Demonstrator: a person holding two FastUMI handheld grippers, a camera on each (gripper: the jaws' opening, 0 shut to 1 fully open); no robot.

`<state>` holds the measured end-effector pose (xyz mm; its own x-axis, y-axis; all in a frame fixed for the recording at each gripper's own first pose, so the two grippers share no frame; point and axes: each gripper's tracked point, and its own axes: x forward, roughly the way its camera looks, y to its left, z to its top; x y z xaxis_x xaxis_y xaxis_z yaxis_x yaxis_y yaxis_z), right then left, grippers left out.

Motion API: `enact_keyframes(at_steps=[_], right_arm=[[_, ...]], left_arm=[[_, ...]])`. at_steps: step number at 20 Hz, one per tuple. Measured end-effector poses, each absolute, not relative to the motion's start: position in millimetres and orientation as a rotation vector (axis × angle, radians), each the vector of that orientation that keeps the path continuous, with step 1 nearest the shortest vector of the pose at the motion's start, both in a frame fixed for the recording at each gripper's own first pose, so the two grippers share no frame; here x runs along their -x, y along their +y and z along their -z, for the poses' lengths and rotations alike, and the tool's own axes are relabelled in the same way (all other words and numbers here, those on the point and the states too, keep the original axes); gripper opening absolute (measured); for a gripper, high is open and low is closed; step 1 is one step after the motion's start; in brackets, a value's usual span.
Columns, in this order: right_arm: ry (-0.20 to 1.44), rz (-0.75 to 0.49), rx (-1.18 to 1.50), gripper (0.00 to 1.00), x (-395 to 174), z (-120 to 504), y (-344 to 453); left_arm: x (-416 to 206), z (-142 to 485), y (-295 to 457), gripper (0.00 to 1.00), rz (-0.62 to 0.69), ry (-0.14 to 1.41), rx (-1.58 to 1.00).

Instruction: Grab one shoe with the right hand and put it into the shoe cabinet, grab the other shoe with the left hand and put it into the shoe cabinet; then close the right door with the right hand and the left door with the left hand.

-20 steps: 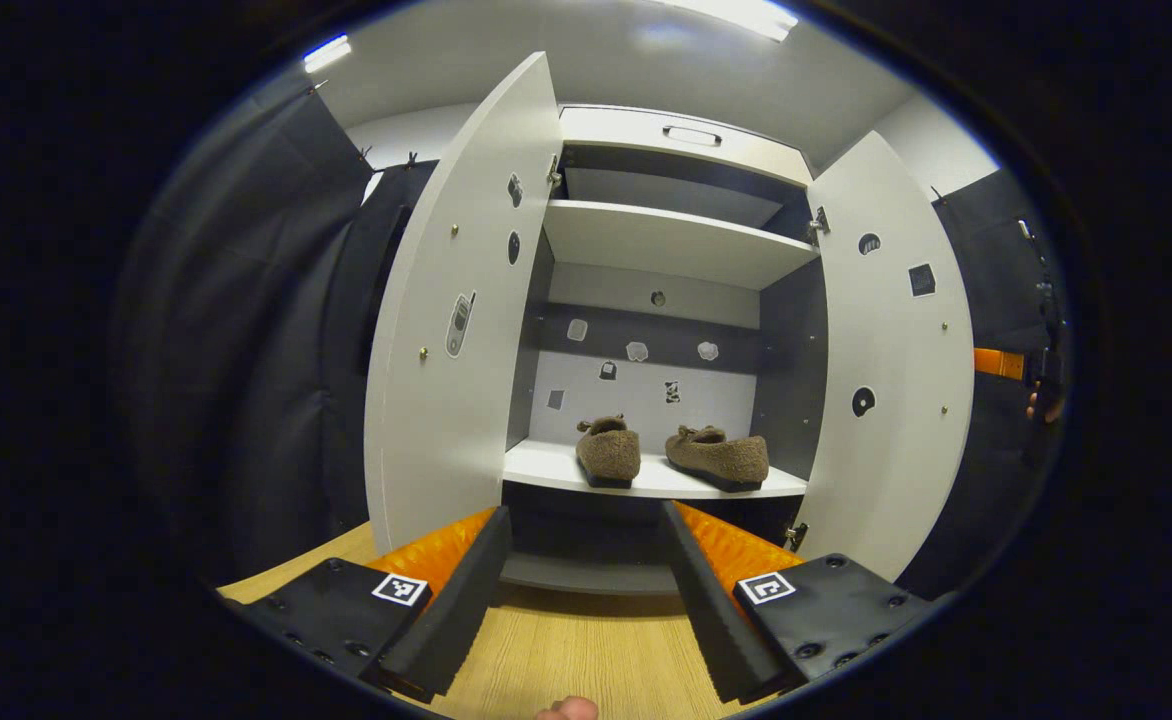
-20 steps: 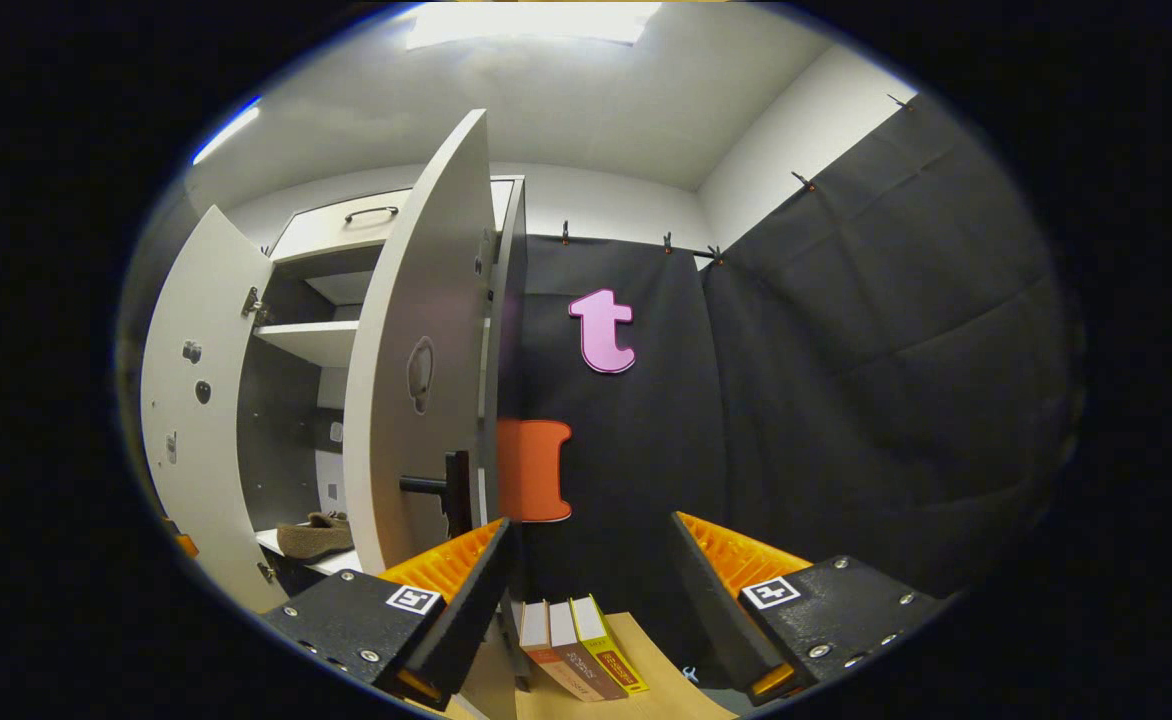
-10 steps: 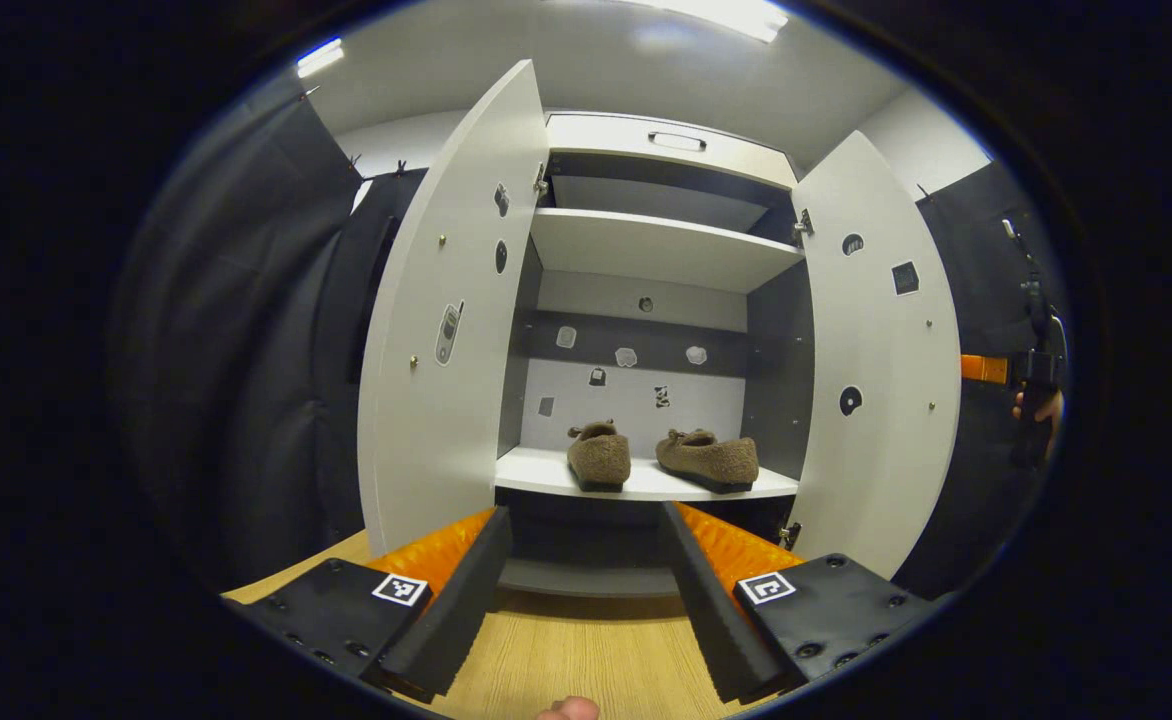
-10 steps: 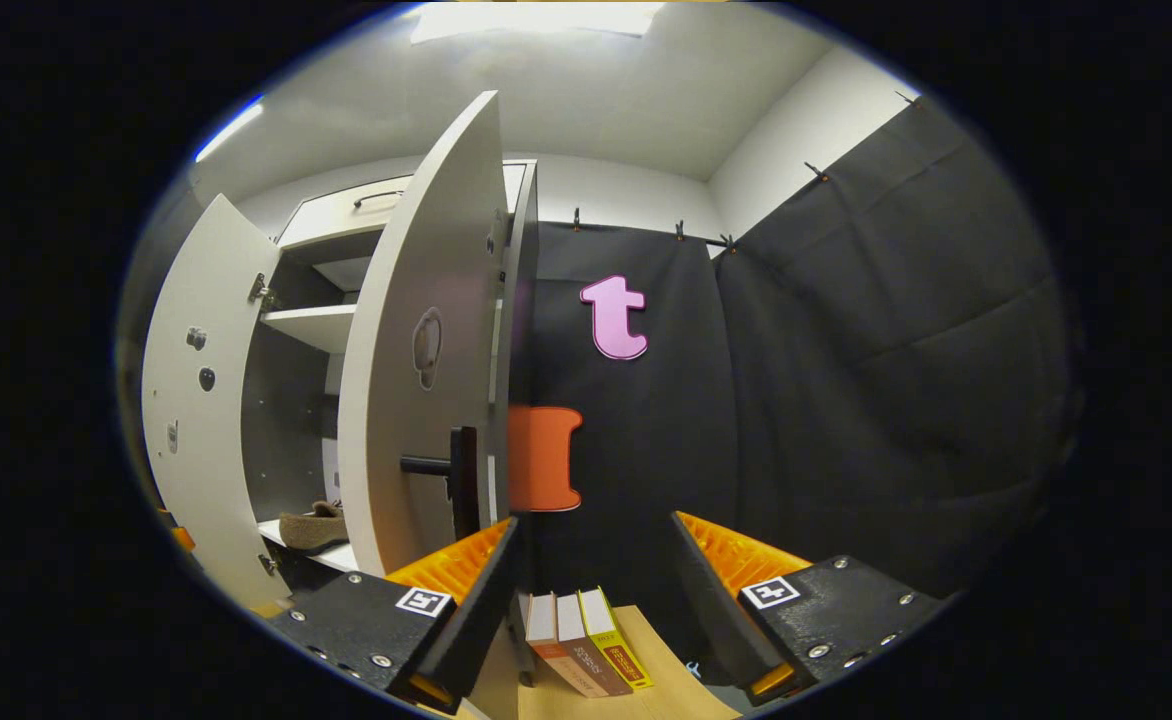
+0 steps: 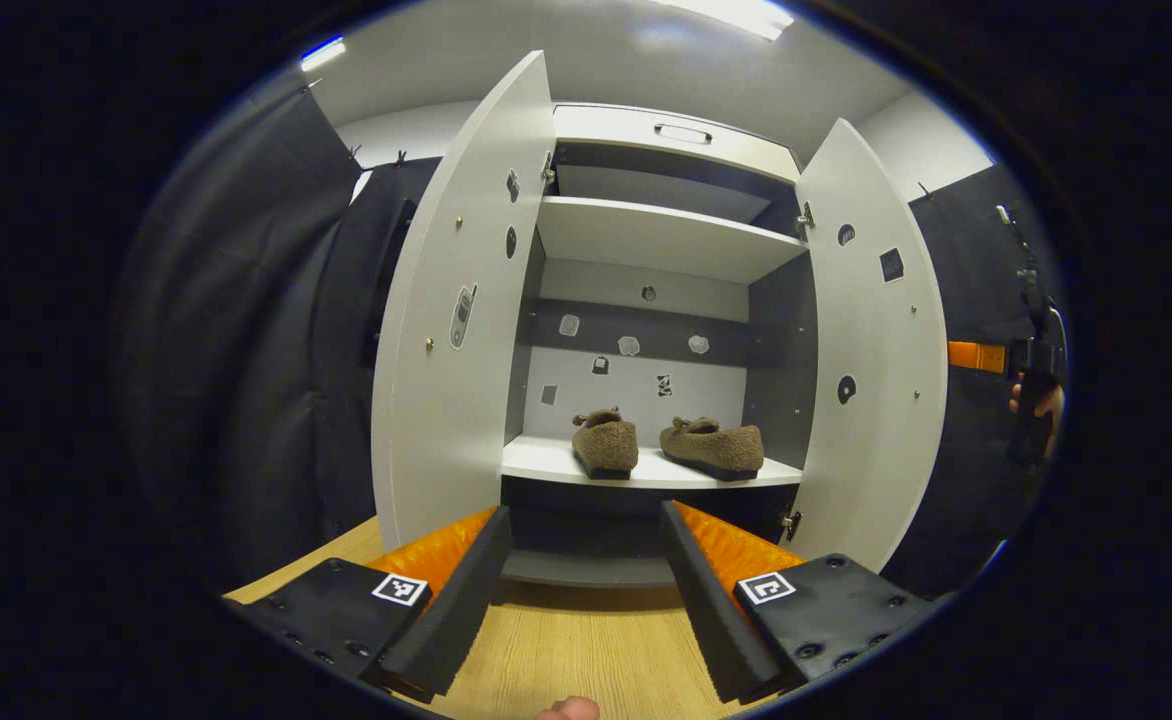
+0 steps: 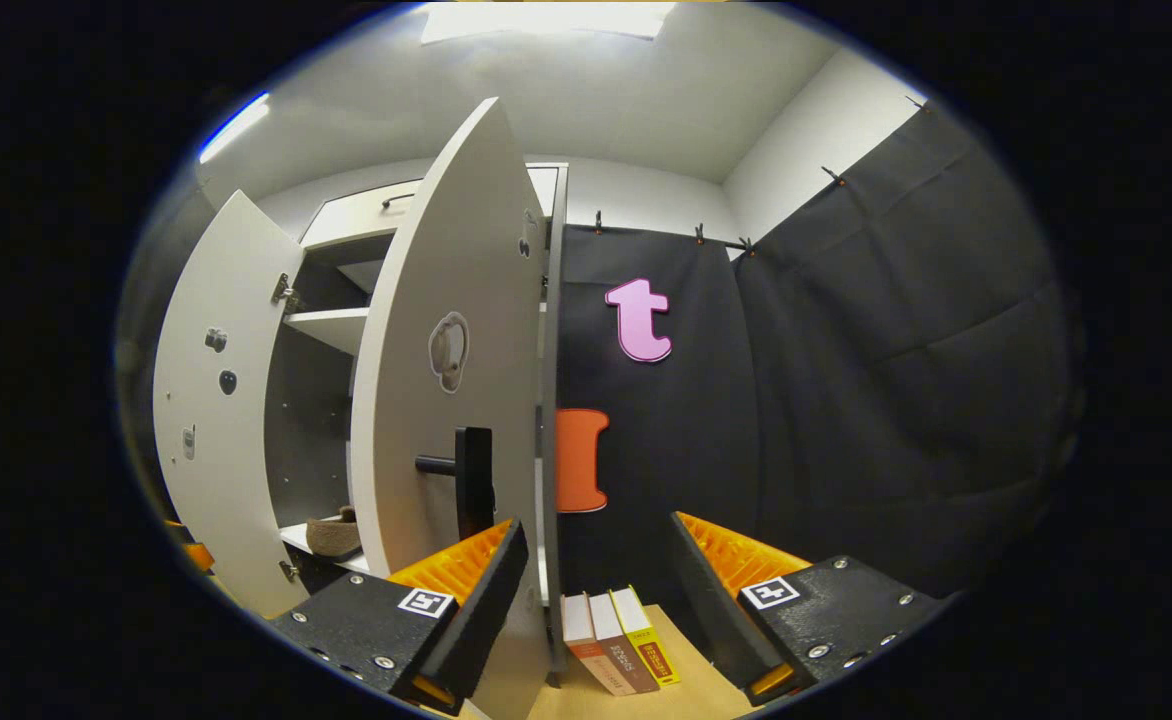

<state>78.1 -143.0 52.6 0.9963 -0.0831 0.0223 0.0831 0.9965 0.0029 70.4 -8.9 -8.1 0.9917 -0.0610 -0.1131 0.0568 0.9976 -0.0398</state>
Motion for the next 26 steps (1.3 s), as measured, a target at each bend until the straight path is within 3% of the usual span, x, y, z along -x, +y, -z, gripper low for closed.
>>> enact_keyframes(at_steps=[15, 19, 21, 26], right_arm=[[-0.013, -0.149, -0.041, 0.91, -112, -49, -18], [0.009, -0.194, -0.024, 0.91, -127, -35, 12], [0.022, -0.221, -0.029, 0.91, -132, -29, 27], [0.028, -0.217, -0.024, 0.91, -149, -20, 39]], left_arm=[[-68, 14, 9, 1.00, 0.051, 0.127, 0.043], [-65, 10, 12, 0.94, 0.045, 0.113, 0.041], [-66, 8, 13, 0.97, 0.041, 0.105, 0.039], [-62, 5, 11, 0.97, 0.041, 0.097, 0.035]])
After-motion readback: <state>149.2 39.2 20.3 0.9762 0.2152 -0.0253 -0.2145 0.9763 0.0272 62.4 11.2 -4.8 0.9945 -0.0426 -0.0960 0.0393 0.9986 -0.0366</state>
